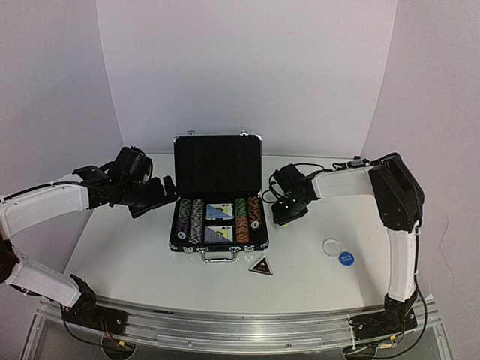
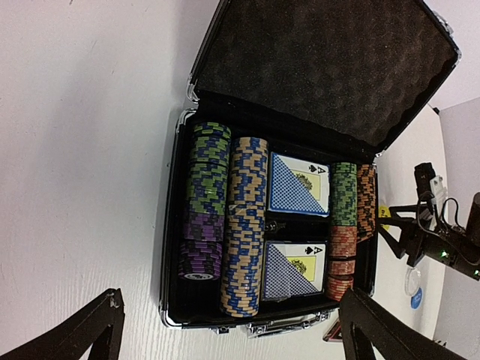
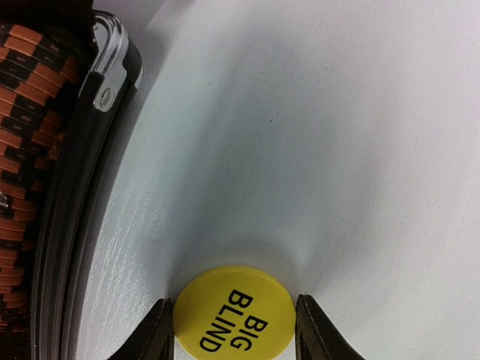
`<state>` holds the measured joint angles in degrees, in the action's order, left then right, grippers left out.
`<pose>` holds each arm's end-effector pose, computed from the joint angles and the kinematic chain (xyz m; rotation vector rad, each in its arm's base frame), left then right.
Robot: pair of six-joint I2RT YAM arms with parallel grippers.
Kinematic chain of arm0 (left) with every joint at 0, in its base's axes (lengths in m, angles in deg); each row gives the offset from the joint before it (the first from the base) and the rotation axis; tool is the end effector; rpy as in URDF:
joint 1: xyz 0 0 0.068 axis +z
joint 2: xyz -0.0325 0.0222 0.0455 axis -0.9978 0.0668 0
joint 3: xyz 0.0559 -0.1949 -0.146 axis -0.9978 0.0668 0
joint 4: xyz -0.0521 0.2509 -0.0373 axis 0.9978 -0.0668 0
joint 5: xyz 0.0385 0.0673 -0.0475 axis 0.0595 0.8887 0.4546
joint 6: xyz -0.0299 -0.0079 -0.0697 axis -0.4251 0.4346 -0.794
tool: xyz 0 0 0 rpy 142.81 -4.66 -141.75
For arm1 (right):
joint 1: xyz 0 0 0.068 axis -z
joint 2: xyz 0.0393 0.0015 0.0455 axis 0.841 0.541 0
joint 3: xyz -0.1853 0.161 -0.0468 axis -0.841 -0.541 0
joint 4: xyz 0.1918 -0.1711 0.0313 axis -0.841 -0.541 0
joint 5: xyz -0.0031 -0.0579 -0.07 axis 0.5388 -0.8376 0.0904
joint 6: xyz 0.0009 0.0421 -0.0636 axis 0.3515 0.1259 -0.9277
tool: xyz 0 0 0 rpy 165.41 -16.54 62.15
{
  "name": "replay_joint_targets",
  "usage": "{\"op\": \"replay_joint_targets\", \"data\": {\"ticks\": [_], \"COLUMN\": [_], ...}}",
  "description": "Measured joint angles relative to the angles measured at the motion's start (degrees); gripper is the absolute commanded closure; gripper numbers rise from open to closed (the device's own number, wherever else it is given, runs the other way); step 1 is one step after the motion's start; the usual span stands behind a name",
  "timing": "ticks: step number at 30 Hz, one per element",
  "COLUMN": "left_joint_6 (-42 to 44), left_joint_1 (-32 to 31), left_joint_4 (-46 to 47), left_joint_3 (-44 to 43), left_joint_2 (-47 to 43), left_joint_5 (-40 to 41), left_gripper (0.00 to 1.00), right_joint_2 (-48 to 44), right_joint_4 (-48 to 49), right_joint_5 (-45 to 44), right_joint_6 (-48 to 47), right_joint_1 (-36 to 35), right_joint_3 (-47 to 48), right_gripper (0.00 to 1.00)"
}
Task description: Pack up texas hold em set
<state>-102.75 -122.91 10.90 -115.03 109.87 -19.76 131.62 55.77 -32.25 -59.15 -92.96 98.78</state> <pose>0.2381 -0.1677 0.2267 -0.2724 2.4344 -0.5285 0.3574 0.2418 0.0915 -0.6424 2.5379 -0.0093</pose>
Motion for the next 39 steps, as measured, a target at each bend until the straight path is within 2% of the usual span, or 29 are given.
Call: {"op": "replay_joint_targets", "data": {"ticks": [7,13,20,29,39], "left_joint_6": [-0.4,-0.3,-0.3,-0.1,0.2], "left_joint_1": [1.5,5.0,7.4,10.1,10.7], "left_joint_4": [1.5,4.1,6.3,8.2,9.1], "left_joint_3": [1.6,3.8,4.4,6.3,9.2], "left_joint_2": [0.1,1.3,3.0,3.0,2.4], "left_joint_5": [-1.2,-3.8,-6.0,-8.7,-10.4], "left_gripper": [0.00,0.00,0.00,0.00,0.00], "right_joint_2": [-2.6,-8.9,-10.6,2.5,19.7], "right_joint_4": [-4.2,-6.6,-8.3,-7.6,-8.7], "right_joint_5": [-1.8,-2.2,0.7,5.9,7.3], "right_joint_6": [0.6,1.3,1.2,0.3,-0.4], "right_joint_1": [-0.1,-0.9,-6.4,-13.5,-14.4], "right_joint_3": [-1.2,-1.1,5.7,25.5,40.4], "right_gripper": [0.57,0.57,0.57,0.58,0.58]}}
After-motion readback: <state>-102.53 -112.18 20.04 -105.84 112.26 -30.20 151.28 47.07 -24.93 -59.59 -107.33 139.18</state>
